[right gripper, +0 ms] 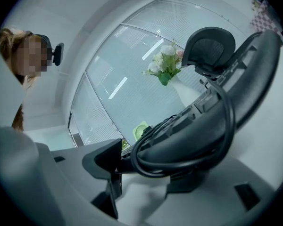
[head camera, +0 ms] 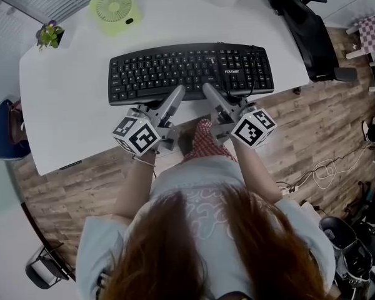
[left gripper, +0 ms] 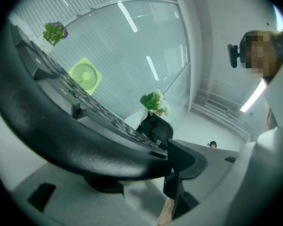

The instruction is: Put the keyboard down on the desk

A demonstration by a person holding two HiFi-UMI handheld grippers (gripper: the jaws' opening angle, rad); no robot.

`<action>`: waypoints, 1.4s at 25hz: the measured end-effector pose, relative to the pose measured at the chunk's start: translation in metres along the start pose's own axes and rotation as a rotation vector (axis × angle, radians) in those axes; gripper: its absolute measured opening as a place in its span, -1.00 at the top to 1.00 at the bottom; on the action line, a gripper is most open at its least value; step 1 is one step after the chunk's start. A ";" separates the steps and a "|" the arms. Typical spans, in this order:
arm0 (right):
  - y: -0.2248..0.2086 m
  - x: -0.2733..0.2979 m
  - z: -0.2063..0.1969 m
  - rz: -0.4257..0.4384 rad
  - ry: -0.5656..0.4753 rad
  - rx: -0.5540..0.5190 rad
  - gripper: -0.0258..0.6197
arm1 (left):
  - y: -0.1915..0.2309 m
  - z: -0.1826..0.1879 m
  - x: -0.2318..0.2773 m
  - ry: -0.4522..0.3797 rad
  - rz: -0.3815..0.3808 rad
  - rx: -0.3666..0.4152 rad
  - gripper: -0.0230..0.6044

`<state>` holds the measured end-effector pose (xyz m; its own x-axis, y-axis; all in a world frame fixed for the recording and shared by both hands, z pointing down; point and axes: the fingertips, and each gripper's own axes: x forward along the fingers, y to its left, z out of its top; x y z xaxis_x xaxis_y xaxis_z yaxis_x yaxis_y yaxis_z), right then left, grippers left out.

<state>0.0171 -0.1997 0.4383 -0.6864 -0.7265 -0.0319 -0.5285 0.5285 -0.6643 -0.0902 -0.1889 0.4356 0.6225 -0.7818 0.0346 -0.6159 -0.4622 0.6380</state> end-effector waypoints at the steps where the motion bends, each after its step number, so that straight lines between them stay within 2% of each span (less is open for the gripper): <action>1: -0.003 0.001 -0.001 -0.007 0.007 0.012 0.00 | 0.002 -0.001 0.002 0.008 0.009 -0.007 0.04; 20: -0.040 0.027 0.001 -0.108 0.149 0.129 0.00 | 0.031 -0.004 0.032 0.093 0.137 -0.149 0.04; 35: -0.057 0.048 0.003 -0.151 0.231 0.201 0.01 | 0.050 -0.001 0.048 0.148 0.204 -0.235 0.04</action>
<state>0.0161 -0.2657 0.4729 -0.7149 -0.6592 0.2331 -0.5399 0.3087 -0.7831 -0.0908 -0.2493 0.4704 0.5723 -0.7708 0.2798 -0.6172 -0.1802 0.7659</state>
